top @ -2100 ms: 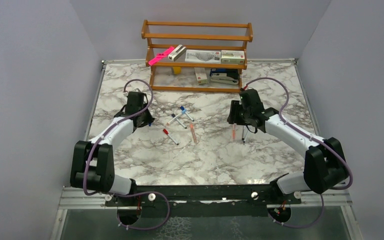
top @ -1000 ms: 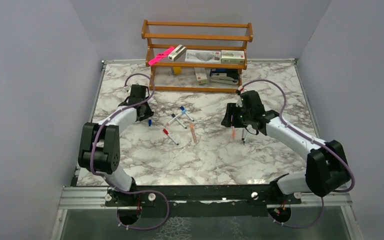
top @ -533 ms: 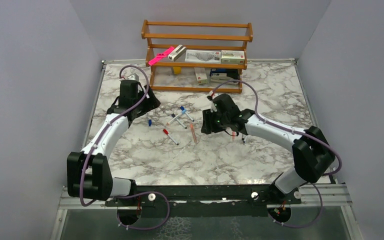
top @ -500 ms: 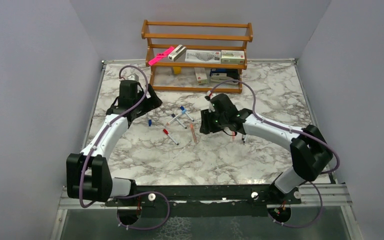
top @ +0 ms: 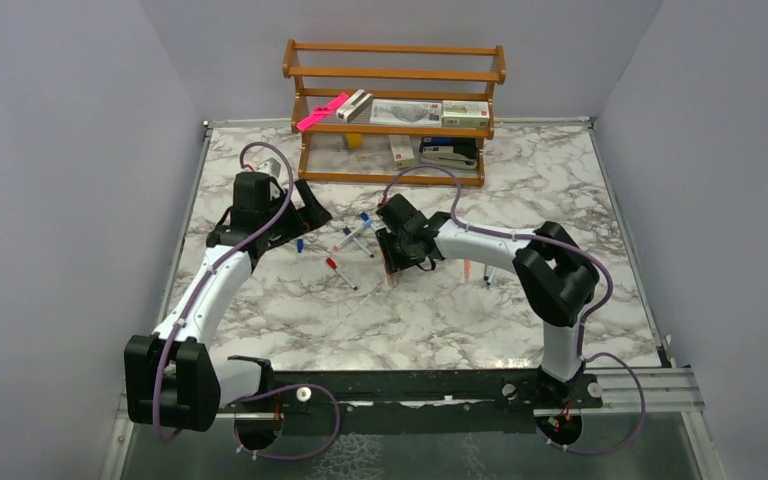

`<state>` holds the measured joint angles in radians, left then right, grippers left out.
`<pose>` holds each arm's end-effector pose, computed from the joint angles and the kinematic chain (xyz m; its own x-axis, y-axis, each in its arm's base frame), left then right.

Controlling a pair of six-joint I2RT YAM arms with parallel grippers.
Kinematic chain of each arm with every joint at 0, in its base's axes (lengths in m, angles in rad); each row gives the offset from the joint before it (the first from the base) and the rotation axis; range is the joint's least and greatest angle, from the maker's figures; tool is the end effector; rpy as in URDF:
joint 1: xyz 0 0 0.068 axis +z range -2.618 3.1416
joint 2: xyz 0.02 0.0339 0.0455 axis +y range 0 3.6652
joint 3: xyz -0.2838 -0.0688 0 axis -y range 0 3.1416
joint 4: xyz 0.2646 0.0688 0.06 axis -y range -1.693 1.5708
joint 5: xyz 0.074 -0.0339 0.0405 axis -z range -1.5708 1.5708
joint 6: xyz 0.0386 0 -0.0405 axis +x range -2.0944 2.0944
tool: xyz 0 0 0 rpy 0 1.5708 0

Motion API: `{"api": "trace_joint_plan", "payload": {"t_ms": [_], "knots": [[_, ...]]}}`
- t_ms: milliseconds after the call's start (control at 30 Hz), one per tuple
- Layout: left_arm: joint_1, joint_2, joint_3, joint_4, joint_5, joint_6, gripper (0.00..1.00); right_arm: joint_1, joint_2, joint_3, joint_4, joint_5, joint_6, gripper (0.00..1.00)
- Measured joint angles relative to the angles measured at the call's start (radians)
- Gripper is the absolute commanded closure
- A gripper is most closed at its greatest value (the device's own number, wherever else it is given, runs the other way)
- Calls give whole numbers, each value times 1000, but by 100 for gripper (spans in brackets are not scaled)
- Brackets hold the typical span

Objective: Open the pen caps

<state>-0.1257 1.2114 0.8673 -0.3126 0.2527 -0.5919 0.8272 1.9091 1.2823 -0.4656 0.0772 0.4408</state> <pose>0.2743 -0.0444 0.2784 -0.6800 -0.4586 -0.5721 -0.0742 0.8193 -0.5686 0.2834 0.3038 0.1747 -0.8464 -0.2918 -0.4456 -0.3856 0.9128 0.1345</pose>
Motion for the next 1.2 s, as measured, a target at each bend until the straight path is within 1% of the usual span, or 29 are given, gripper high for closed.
{"api": "trace_joint_plan", "payload": {"t_ms": [167, 233, 400, 433, 467, 633, 700, 767, 967, 1033, 1200], "knots": [[0, -21, 0, 1, 20, 0, 1, 13, 43, 54, -16, 22, 3, 59], [0, -21, 0, 0, 26, 0, 1, 18, 63, 76, -22, 37, 4, 61], [0, -21, 0, 1, 38, 0, 1, 28, 92, 97, -44, 79, 13, 62], [0, -21, 0, 1, 42, -1, 1, 31, 92, 97, -45, 87, 15, 64], [0, -22, 0, 1, 45, -1, 1, 32, 92, 97, -47, 93, 17, 68], [0, -24, -18, 10, 55, -2, 1, 36, 93, 95, -49, 105, 18, 94], [0, -24, -27, 12, 61, -3, 1, 37, 90, 89, -42, 106, 16, 99], [0, -25, -34, 18, 76, -4, 1, 37, 73, 63, -23, 105, 10, 99], [0, -45, -42, 58, 174, -24, 1, 37, -80, -94, -36, 53, -26, 99], [0, -53, -42, 76, 214, -42, 1, 37, -188, -119, -32, 32, -35, 99], [-1, -82, -49, 160, 328, -122, 1, 35, -462, -181, 21, -89, -54, 99]]}}
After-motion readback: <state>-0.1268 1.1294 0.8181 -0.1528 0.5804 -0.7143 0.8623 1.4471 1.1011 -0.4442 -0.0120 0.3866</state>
